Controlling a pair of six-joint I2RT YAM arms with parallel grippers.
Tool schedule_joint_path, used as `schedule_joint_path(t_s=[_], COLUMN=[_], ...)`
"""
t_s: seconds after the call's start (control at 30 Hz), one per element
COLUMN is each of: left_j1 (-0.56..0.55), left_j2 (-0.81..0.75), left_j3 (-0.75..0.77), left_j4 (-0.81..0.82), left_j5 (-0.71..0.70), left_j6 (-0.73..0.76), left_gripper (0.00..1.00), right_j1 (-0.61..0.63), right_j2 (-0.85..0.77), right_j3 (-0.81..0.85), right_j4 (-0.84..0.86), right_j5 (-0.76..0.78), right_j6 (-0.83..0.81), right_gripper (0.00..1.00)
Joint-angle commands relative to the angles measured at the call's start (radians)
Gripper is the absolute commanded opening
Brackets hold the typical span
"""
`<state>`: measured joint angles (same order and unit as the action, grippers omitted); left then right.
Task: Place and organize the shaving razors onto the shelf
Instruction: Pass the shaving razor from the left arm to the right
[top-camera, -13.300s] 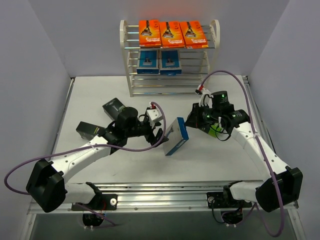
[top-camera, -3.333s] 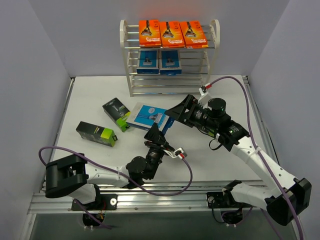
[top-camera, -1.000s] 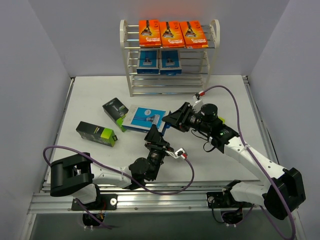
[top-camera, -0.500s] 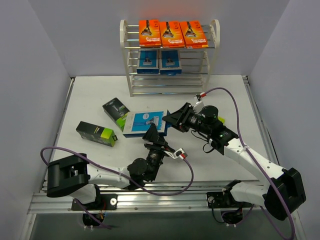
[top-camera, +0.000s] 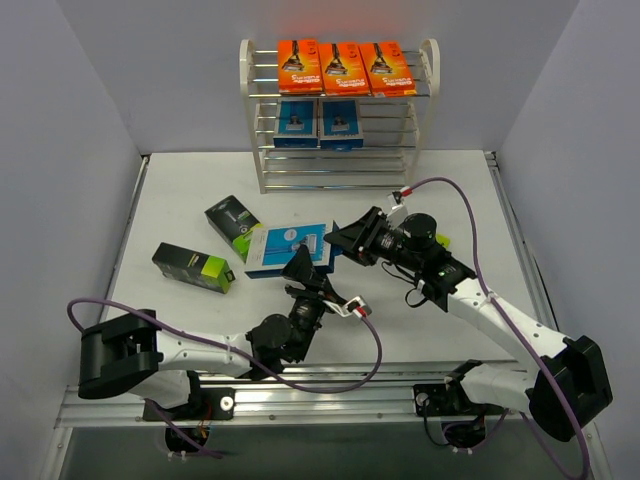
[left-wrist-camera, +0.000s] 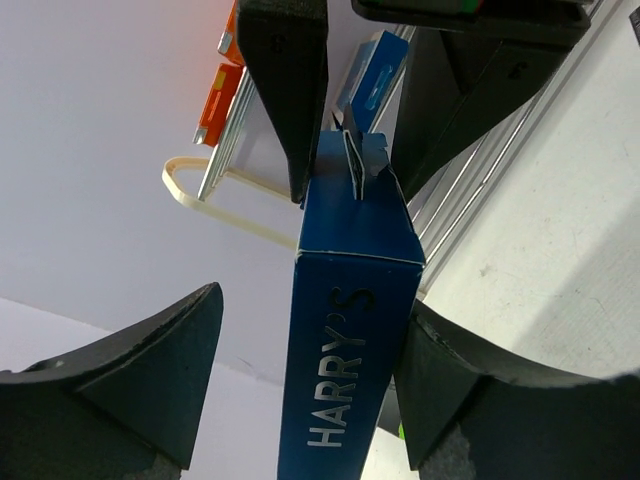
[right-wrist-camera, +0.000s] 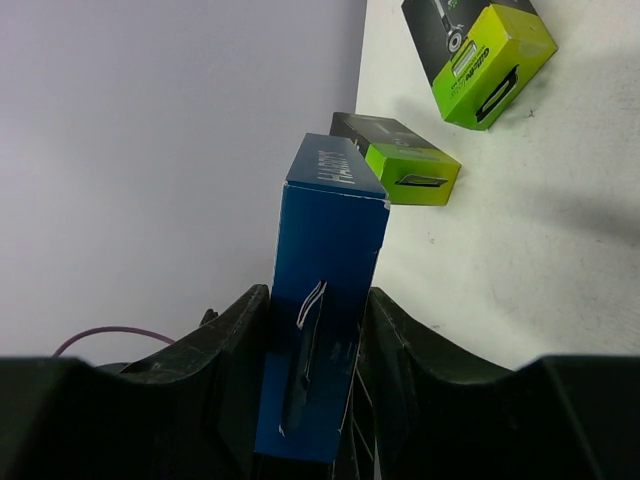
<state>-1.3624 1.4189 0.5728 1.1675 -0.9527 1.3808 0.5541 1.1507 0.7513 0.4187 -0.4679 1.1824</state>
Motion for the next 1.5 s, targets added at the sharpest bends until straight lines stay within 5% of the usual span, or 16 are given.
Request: schedule_joint_path(t_s=[0.0, 0.5, 0.83, 1.1, 1.47], left_j1=[-0.004, -0.017, -0.044, -0.020, 0.273], left_j2=[-0.074, -0.132, -0.184, -0.324, -0.265], left_j3=[0.004, -0.007, -0.011, 0.090, 0.290], left_j4=[0.000, -0.189, -0.250, -0.557, -0.851], left_j5=[0.048, 0.117, 0.149, 0.128, 0.037], left_j6=[-0.071, -0.146, -0.227, -0.572, -0.949], left_gripper=[0.75, 0.81, 0.81, 0.82, 0.82], right_j1=[-0.016, -0.085, -0.243, -0.446, -0.661], right_j2=[-0.026, -0.026, -0.045, -0.071, -0.132], right_j3=[-0.018, -0.015, -0.032, -0.072, -0.066], right_j4=[0.052, 0.072, 0.069, 0.091, 0.120], right_j5=[0.003, -0.026, -0.092, -0.146, -0.114], right_j6=[-0.004, 0.008, 0.002, 0.020, 0.043], right_gripper=[0.00, 0.00, 0.00, 0.00, 0.00])
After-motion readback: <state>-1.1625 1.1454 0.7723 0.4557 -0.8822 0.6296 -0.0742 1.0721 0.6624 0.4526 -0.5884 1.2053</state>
